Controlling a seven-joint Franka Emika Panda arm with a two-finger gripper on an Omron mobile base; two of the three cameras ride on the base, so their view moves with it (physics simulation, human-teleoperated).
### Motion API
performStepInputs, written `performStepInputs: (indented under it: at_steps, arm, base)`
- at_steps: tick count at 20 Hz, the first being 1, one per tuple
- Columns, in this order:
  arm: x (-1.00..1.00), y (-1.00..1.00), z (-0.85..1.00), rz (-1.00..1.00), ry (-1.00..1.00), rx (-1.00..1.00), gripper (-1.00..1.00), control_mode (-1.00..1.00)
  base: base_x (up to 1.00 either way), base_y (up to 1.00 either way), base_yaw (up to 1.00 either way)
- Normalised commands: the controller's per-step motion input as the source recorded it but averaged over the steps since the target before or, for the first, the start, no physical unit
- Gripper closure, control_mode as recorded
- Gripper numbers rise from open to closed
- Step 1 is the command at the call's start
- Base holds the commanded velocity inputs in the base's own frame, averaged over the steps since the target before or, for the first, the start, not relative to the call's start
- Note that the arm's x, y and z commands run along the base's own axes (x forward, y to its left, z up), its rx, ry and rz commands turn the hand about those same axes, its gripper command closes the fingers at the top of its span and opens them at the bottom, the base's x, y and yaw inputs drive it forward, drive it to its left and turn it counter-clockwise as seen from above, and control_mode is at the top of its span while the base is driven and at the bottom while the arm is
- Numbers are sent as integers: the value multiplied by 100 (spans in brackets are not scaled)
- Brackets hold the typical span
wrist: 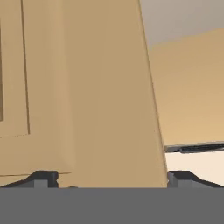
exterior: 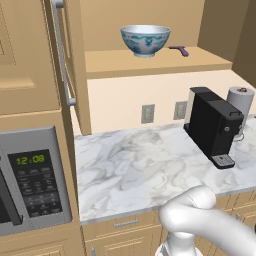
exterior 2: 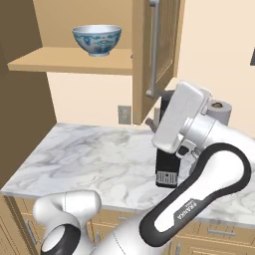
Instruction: Pick the mug and place it in the sink. Pick the bowl and place it in the open cabinet and then close the cabinet.
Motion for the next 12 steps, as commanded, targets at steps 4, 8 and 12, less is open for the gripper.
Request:
performStepInputs:
  at_steps: [4, 8, 12]
  arm:
    - [-2, 56, 9, 0, -11, -5, -100, -100]
    - [0, 53, 13, 0, -6, -6, -100, -100]
    - [0, 47, 14, 0, -3, -5, -100, -100]
  base:
    - [0, 0, 0]
    - [0, 0, 0]
    - [0, 0, 0]
